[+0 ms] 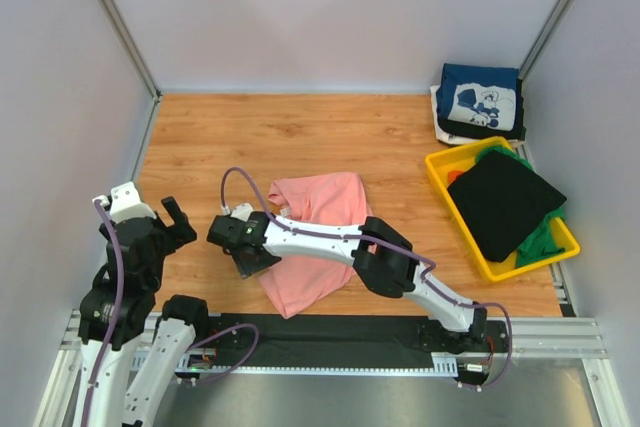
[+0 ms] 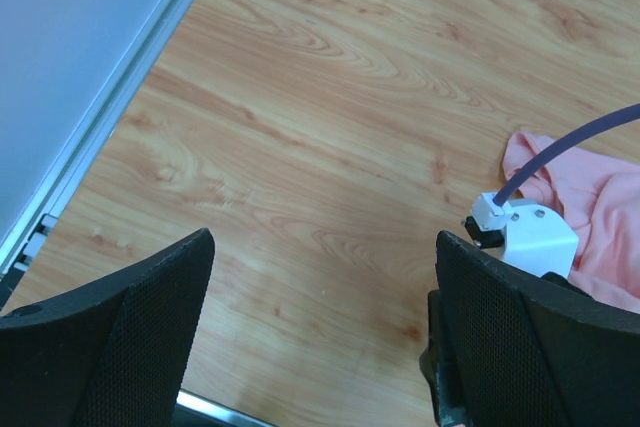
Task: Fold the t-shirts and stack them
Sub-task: Flatten the tshirt out
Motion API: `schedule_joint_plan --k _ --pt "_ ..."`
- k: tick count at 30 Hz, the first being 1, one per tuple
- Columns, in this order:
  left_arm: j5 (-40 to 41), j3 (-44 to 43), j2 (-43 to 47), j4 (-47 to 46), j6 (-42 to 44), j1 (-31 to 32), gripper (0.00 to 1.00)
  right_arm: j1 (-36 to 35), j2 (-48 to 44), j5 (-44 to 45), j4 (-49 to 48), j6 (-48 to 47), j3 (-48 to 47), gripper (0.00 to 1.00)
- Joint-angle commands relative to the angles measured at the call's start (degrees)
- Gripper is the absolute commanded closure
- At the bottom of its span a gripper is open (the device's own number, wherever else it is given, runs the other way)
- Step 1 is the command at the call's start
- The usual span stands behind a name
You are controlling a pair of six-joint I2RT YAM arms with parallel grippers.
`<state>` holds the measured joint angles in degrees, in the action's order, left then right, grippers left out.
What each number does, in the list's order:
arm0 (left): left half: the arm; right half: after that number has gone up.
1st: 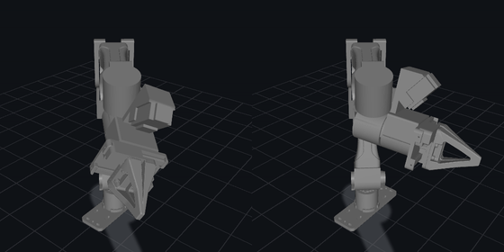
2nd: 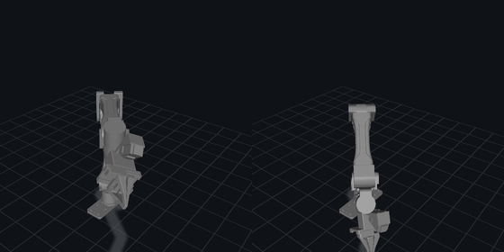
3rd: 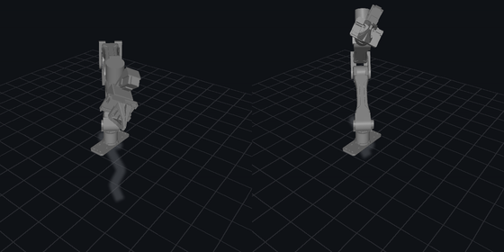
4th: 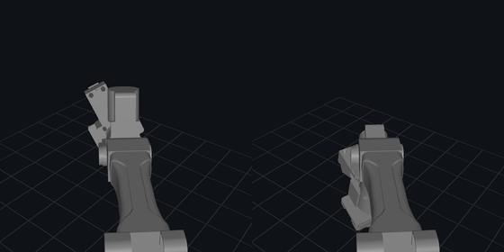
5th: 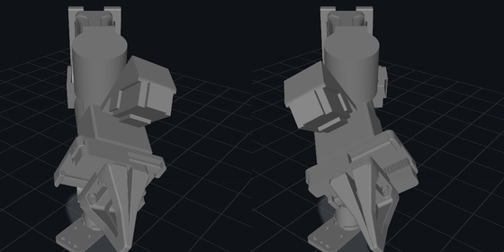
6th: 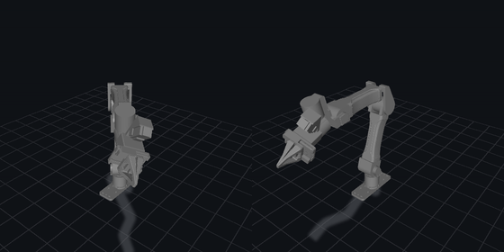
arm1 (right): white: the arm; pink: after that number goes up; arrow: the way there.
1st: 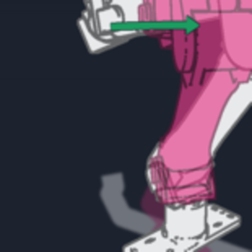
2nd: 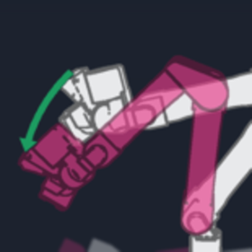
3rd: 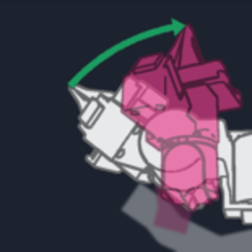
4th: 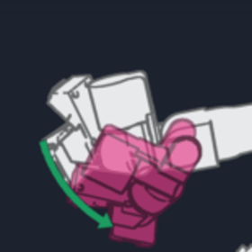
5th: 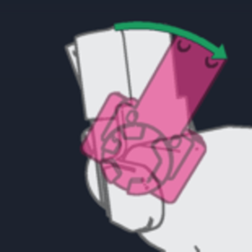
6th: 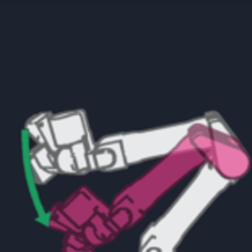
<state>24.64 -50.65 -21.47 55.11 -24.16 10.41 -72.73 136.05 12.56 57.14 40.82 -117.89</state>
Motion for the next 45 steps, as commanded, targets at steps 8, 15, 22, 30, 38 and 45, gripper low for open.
schedule_joint_plan --k 8,15,22,30,38,45 --pt "1.02 -1.47 0.47 -0.62 -0.45 -0.4 0.02 -0.31 1.94 2.64 -0.55 -0.3 0.2 0.51" --pt "0.84 -1.38 0.99 -0.71 -0.27 -0.4 0.03 0.39 8.0 8.63 7.63 1.02 -4.2 0.62" --pt "0.67 -1.2 1.44 -0.88 -0.18 -0.4 0.03 1.1 10.64 9.24 7.72 1.19 -1.21 0.93" --pt "0.67 -1.29 1.52 -0.97 -0.09 -0.4 0.03 3.03 0.82 13.8 7.98 -6.96 -7.24 1.0" --pt "1.11 -1.38 1.35 -0.71 -0.27 -0.92 0.03 5.22 -33.09 19.96 5.7 -4.28 2.8 1.0" --pt "0.23 -1.38 0.47 -0.88 -0.1 -1.36 0.03 19.45 -70.95 16.73 0.78 18.32 54.73 1.0"
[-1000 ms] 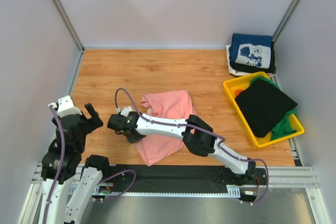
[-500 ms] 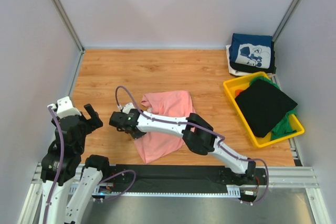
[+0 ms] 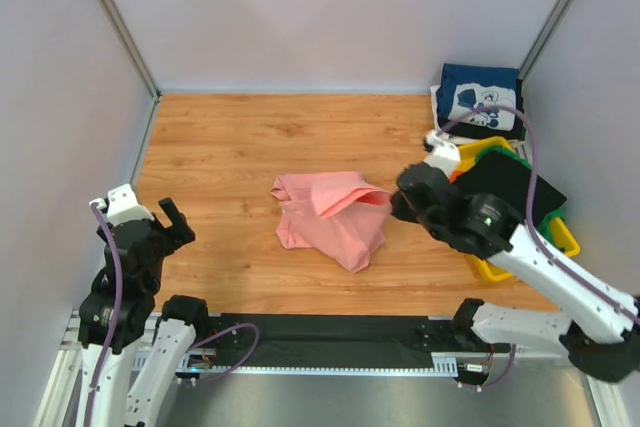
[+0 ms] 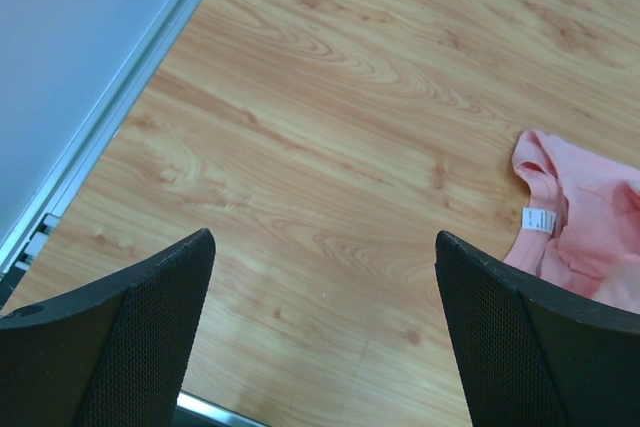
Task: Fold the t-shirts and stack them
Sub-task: Flatten the tshirt out
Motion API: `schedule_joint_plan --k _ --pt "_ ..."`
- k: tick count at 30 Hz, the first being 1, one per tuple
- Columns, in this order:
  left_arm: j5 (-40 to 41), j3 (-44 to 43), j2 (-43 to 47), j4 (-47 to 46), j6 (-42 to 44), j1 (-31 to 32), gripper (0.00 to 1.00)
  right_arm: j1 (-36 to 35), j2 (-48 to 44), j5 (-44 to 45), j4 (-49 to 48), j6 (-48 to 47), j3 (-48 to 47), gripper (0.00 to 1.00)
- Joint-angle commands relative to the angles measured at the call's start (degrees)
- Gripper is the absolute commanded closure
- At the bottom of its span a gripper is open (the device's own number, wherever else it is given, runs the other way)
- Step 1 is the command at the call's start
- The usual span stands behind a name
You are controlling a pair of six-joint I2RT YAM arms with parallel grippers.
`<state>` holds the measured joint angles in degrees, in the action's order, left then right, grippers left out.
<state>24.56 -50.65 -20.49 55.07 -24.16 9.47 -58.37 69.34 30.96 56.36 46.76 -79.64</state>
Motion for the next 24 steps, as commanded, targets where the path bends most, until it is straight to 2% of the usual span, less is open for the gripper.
schedule_joint_plan --k 1,2,4,5,8,11,17,18,24 --pt "0.23 -1.38 -0.51 -0.93 -0.09 -0.42 0.03 8.33 -6.56 -3.43 0.87 13.43 21.14 0.91" --pt "-0.03 -1.38 -0.69 -0.93 -0.01 -0.51 0.03 9.32 -8.5 -6.41 -0.62 13.88 26.84 0.71" --pt "-0.3 -1.38 -1.3 -0.93 0.08 -0.51 0.03 10.2 -11.58 -6.88 -0.81 14.58 29.62 0.24" --pt "-0.39 -1.46 -1.48 -1.01 0.08 -0.51 0.03 10.2 -11.86 -6.1 0.58 14.85 29.45 0.21" --pt "-0.74 -1.38 -1.83 -1.01 0.08 -0.51 0.03 9.94 -10.64 -5.21 1.56 12.31 26.91 0.21" --pt "-1.0 -1.38 -2.1 -1.02 0.26 -0.51 0.03 7.93 -6.16 -6.26 -3.07 6.34 22.26 0.23" --pt "-1.27 -1.2 -2.01 -1.19 0.52 -0.51 0.03 7.66 12.11 -8.19 -8.62 -4.56 7.94 0.25" --pt "-1.35 -1.2 -2.1 -1.19 0.52 -0.51 0.03 7.66 17.61 -8.11 -8.81 -5.62 5.65 0.25" --pt "-1.7 -1.11 -2.27 -1.28 0.7 -0.51 0.03 9.24 37.23 -5.66 -5.65 -10.72 -12.1 0.27"
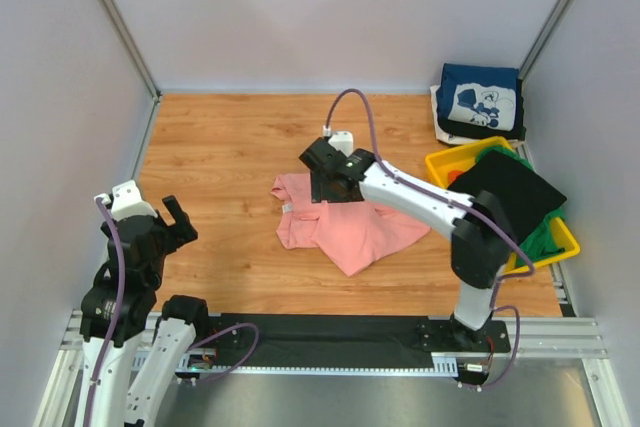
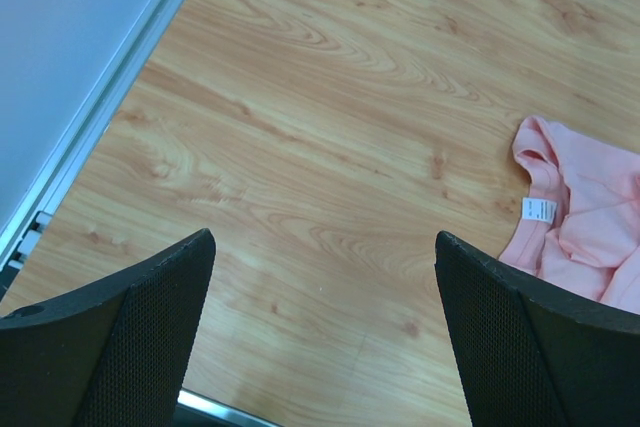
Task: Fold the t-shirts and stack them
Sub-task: Flatten the tshirt out
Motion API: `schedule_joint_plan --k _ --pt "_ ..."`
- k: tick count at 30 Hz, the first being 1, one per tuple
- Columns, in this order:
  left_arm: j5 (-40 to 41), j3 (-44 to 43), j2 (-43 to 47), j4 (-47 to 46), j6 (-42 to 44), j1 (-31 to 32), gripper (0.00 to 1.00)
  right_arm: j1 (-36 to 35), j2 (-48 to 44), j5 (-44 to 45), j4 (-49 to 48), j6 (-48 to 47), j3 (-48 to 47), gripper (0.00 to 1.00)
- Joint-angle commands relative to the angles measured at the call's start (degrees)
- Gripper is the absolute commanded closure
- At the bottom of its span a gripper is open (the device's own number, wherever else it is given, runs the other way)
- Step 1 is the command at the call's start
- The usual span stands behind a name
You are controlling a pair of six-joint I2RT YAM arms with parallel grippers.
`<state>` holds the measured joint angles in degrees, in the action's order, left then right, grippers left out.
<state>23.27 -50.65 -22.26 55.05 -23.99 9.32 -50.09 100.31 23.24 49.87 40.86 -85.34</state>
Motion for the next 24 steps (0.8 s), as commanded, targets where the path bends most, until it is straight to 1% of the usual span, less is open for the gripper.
schedule_joint_plan --k 1,2,3,5,6,8,12,15,16,17,18,20,22,24 --pt "-0.5 -1.11 -0.5 -1.34 0.52 -0.36 0.03 1.22 8.39 2.85 2.59 -5.17 -8.42 0.27" --pt "-0.59 -1.11 -0.5 -1.35 0.61 -0.36 0.03 1.39 10.32 3.21 3.04 -6.4 -12.09 0.28" --pt "-0.76 -1.11 -0.5 -1.43 0.61 -0.36 0.03 1.48 13.74 3.3 3.39 -6.84 -13.44 0.28" --pt "-1.03 -1.03 -0.5 -1.52 0.7 -0.36 0.03 1.83 17.44 3.56 3.83 -7.81 -17.03 0.29" --pt "-1.2 -1.03 -0.5 -1.61 0.78 -0.36 0.03 2.01 18.42 3.91 4.36 -7.81 -17.92 0.3" --pt "-1.29 -1.03 -0.59 -1.61 0.78 -0.36 0.03 2.36 20.0 4.79 5.59 -7.99 -19.77 0.35" --pt "-1.29 -0.94 -0.5 -1.61 0.87 -0.36 0.03 2.89 22.12 5.93 6.47 -7.55 -19.17 0.39" --pt "-1.56 -0.94 -0.41 -1.87 0.96 -0.36 0.03 3.15 23.52 6.2 6.47 -7.99 -19.07 0.52" --pt "-1.64 -0.94 -0.41 -1.87 0.87 -0.36 0.03 3.24 23.79 6.55 6.91 -8.16 -19.25 0.67" --pt "-1.65 -0.94 -0.5 -1.87 0.96 -0.36 0.03 3.24 23.79 6.9 7.17 -7.91 -19.25 0.76" --pt "-1.65 -0.85 -0.68 -1.87 1.05 -0.44 0.03 3.24 23.62 6.99 7.17 -7.9 -18.9 0.89" --pt "-1.65 -0.94 -0.68 -1.87 1.05 -0.36 0.03 3.24 22.57 7.16 7.44 -7.73 -18.72 1.0" --pt "-1.65 -0.85 -0.68 -1.96 1.13 -0.36 0.03 3.24 21.07 7.78 8.31 -7.38 -18.02 1.0" --pt "-1.56 -0.94 -0.85 -1.96 1.14 -0.36 0.03 3.24 16.69 8.57 9.36 -7.2 -17.49 1.0"
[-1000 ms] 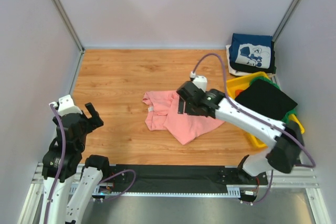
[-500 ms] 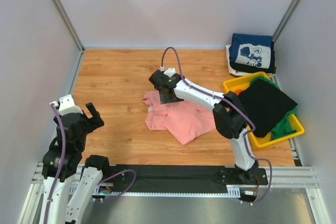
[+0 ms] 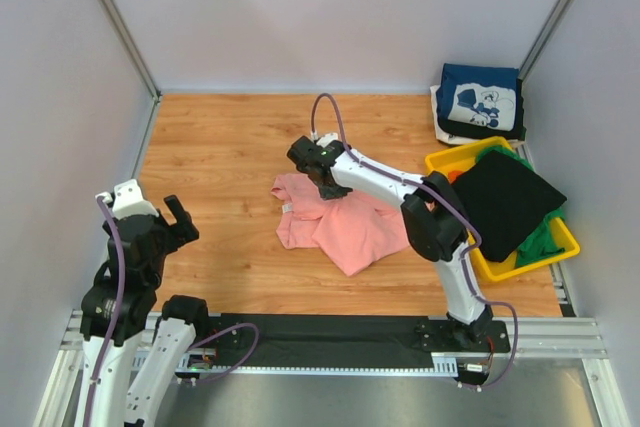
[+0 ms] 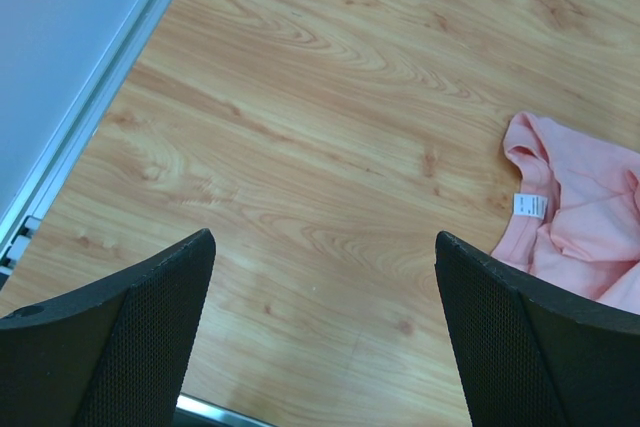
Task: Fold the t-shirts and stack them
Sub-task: Flatten the tshirt out
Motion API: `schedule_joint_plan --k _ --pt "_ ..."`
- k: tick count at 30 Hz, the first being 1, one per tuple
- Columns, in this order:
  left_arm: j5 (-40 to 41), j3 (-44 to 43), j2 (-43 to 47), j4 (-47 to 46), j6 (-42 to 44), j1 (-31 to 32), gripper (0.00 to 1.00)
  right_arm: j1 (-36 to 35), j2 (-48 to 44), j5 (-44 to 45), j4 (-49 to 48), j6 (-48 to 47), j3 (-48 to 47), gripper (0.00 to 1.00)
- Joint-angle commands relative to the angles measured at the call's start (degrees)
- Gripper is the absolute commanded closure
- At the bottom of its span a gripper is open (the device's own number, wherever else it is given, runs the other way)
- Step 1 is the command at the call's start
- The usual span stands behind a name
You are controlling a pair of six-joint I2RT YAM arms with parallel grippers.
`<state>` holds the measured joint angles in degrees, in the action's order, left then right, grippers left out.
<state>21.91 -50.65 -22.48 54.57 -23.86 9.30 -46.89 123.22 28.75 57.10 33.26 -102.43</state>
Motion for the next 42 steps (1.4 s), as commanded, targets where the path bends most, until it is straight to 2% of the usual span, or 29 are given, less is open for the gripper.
schedule_joint_plan --k 1,4,5,7,11,12,14,15,17,18,21,26,29,36,42 --pt "-0.29 -0.94 -0.64 -1.39 1.09 -0.34 0.03 0.05 -8.15 3.76 4.75 0.75 -0.66 1.0" --pt "-3.0 -1.81 -1.51 -1.39 2.06 -0.34 0.04 0.05 -18.25 9.19 9.58 0.93 -0.93 1.0" --pt "-7.8 -2.25 -2.47 -1.83 2.67 -0.34 0.06 0.22 -24.19 10.17 10.39 0.85 0.29 1.0" --pt "-12.84 -2.87 -3.97 -2.79 4.08 -0.34 0.07 2.41 -30.46 10.19 11.36 0.58 3.71 1.0" --pt "-27.05 -4.63 -14.13 -4.99 3.21 -0.16 0.1 9.88 -49.33 5.09 10.75 2.68 19.77 1.0" --pt "-28.49 -4.54 -16.43 -5.43 2.59 1.06 0.11 12.68 -52.35 4.56 9.36 3.74 27.04 1.0" --pt "-27.12 -4.89 -23.7 -6.05 0.67 4.57 0.15 15.77 -59.89 -0.41 6.63 4.45 34.81 1.0" --pt "-25.71 -4.72 -26.01 -6.57 -0.22 9.2 0.16 18.13 -61.76 -2.54 5.14 4.45 40.94 1.0" --pt "-23.51 -3.84 -32.24 -9.8 -2.84 13.71 0.16 19.29 -65.19 -6.07 2.41 5.24 44.59 1.0" --pt "-23.15 -3.32 -34.19 -11.31 -3.91 16.95 0.16 19.38 -65.65 -6.34 2.14 5.59 45.99 1.0" --pt "-22.88 -2.08 -42.01 -16.06 -6.9 19.69 0.16 19.47 -66.26 -6.43 1.79 5.59 48.11 1.0" --pt "-22.35 -2.17 -54.74 -21.6 -8.48 22.16 0.21 20.0 -66.53 -6.16 0.73 3.4 48.2 0.99" --pt "-22.97 -2.52 -59.5 -23.45 -9.54 24.53 0.24 20.61 -66.35 -6.6 0.12 2.52 48.38 1.0" --pt "-22.18 -4.01 -66.2 -27.05 -10.68 27.53 0.29 21.14 -65.91 -8.01 -2.34 1.99 50.22 1.0" --pt "-22.0 -6.38 -71.56 -28.19 -10.24 27.61 0.37 21.76 -65.3 -8.1 -2.7 1.02 50.58 1.0"
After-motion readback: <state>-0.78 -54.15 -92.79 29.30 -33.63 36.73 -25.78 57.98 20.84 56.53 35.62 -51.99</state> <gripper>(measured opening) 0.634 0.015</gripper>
